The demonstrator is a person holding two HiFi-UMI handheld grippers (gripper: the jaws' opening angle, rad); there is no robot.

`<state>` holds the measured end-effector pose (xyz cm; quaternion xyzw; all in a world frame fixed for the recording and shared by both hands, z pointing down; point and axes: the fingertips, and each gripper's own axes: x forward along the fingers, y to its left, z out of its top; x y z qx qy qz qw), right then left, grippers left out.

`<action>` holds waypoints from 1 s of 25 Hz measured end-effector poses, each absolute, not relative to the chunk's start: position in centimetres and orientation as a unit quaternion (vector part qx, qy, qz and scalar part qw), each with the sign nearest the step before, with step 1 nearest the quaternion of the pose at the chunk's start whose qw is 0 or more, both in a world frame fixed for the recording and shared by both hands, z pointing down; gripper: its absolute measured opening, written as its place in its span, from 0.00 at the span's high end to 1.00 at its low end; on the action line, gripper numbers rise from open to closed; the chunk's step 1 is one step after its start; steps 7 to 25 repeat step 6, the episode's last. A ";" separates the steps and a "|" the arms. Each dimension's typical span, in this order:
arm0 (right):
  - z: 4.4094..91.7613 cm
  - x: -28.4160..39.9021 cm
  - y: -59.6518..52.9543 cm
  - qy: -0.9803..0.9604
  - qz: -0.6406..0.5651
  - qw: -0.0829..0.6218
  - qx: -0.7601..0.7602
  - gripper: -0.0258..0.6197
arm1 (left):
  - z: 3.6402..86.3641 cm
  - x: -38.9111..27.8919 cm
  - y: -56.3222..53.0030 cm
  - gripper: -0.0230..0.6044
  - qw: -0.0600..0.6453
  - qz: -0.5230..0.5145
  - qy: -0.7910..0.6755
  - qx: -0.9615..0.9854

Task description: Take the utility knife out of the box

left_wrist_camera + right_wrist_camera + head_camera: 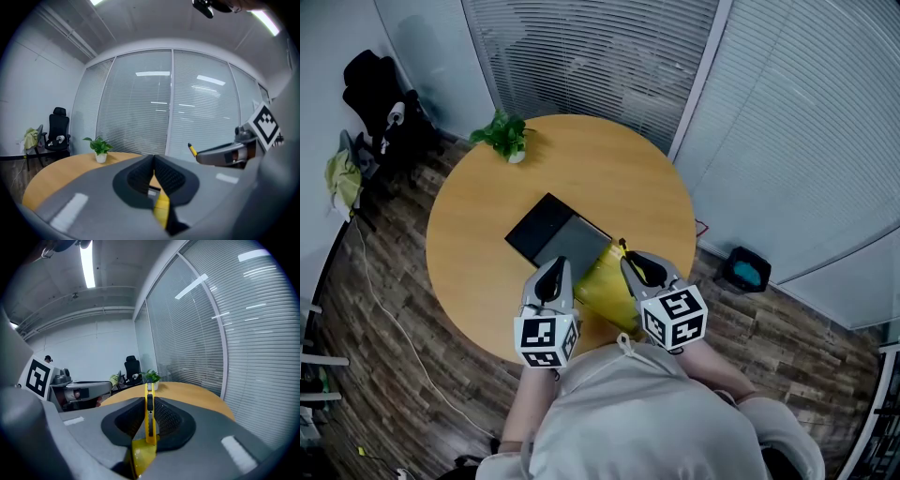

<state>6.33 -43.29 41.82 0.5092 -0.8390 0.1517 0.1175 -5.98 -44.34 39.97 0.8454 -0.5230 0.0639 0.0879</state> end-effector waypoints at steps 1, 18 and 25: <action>41.9 6.4 -43.3 -0.838 0.152 0.117 0.511 0.86 | 40.0 -6.0 -44.4 0.95 0.088 0.064 -0.524 0.845; 41.8 6.3 -43.5 -0.836 0.151 0.114 0.516 0.86 | 39.7 -6.5 -44.6 0.95 0.089 0.058 -0.528 0.843; 41.8 6.3 -43.5 -0.836 0.151 0.114 0.516 0.86 | 39.7 -6.5 -44.6 0.95 0.089 0.058 -0.528 0.843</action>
